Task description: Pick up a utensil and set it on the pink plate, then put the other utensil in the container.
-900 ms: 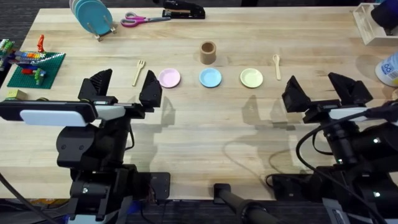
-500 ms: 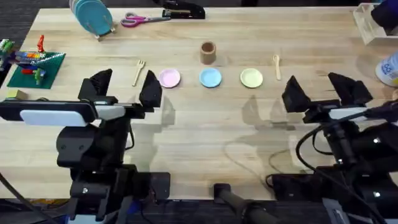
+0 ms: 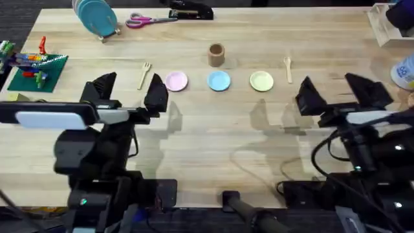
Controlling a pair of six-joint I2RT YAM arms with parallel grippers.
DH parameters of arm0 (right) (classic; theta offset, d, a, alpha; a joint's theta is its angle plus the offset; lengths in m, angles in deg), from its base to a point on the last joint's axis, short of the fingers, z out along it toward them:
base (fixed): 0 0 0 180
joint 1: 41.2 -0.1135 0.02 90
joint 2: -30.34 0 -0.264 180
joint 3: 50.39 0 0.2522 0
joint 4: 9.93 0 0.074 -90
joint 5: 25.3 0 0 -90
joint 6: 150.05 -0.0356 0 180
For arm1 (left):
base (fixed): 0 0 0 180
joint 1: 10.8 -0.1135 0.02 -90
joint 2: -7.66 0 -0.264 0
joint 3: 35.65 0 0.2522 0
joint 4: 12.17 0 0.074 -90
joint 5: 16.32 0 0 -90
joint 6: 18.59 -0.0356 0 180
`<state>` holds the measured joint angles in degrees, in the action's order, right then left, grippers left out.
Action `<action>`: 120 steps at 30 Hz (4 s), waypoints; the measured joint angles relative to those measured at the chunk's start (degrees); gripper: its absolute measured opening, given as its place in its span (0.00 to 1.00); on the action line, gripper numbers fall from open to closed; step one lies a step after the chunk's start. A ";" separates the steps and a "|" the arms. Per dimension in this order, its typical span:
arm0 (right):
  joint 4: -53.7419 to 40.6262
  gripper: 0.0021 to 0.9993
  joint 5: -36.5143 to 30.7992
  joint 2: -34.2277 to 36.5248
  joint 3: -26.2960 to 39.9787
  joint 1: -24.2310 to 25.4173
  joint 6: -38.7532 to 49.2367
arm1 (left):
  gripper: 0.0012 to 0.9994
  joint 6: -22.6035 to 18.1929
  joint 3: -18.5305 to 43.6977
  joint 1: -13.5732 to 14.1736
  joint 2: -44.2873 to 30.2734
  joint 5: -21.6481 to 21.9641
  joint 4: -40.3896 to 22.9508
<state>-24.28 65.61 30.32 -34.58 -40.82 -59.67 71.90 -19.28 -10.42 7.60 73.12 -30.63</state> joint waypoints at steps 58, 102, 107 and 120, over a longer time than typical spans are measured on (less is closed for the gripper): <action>-54.91 1.00 0.39 67.50 69.28 0.00 0.00 | 0.99 -4.61 70.34 0.00 -69.60 -1.40 -58.53; -54.91 1.00 0.39 67.49 69.37 0.00 0.00 | 0.99 -19.37 81.51 -7.67 -105.61 -5.32 -51.61; -54.91 1.00 0.39 67.48 69.39 0.00 0.00 | 0.99 -19.54 81.51 -7.69 -107.07 -4.64 -49.94; -54.91 1.00 0.39 67.48 69.39 0.00 0.00 | 1.00 -20.02 81.53 -8.94 -112.04 -3.89 -49.89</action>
<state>-79.19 66.00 97.80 34.81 -40.82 -59.67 51.88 62.25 -19.36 -104.43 69.23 -80.52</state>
